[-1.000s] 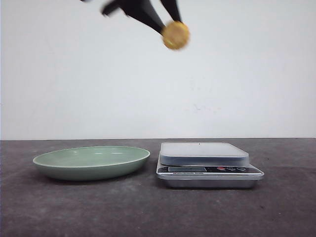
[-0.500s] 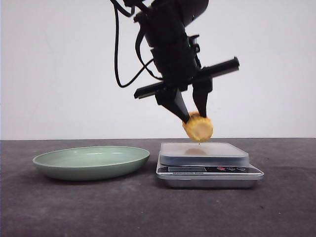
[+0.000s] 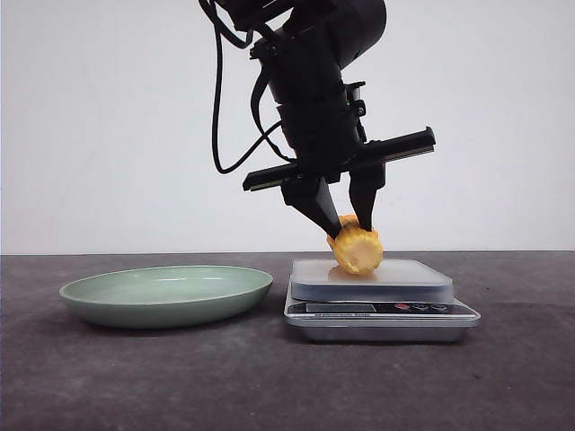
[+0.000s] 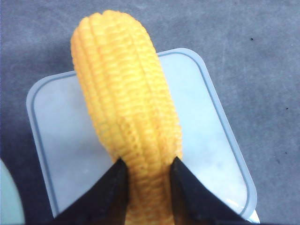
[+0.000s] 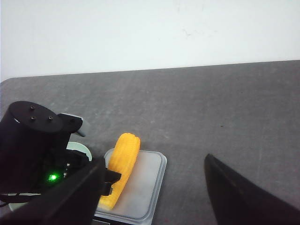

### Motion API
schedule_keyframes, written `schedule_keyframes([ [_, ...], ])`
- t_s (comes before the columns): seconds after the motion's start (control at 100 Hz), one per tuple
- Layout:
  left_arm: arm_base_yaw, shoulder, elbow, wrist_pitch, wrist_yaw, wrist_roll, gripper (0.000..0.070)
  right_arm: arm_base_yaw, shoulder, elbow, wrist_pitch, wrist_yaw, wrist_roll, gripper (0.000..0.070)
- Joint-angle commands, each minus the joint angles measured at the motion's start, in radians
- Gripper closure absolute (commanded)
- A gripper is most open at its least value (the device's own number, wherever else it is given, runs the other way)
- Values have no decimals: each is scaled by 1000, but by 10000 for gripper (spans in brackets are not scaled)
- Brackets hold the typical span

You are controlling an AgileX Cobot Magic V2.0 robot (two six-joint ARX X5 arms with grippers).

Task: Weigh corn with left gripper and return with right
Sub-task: 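Open the left gripper to release the corn and lift away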

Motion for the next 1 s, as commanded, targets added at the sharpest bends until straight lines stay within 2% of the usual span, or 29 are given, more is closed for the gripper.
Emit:
schedule_keyframes([
  [0.0,-14,33,19,-9,3,16,458,3,3,14,7,0,-11,282],
  [0.07,-20,33,19,-7,2,22,333,3,3,14,7,0,-12,282],
  [0.13,-21,33,19,-6,2,25,299,3,3,14,7,0,-11,282],
  [0.29,-21,19,30,-29,1,29,299,3,3,14,7,0,-16,282],
  [0.41,-21,-58,47,-47,-29,74,297,3,3,14,7,0,-19,282],
  [0.63,-24,-364,52,-63,-43,168,293,3,3,14,7,0,-18,282],
  [0.75,-24,-571,52,-126,-53,202,294,3,5,14,6,0,-18,282],
  [0.84,-24,-730,52,-218,-106,217,294,4,8,14,3,-2,-18,282],
  [0.99,-29,-995,52,-410,-273,227,295,28,56,14,11,-40,-16,280],
])
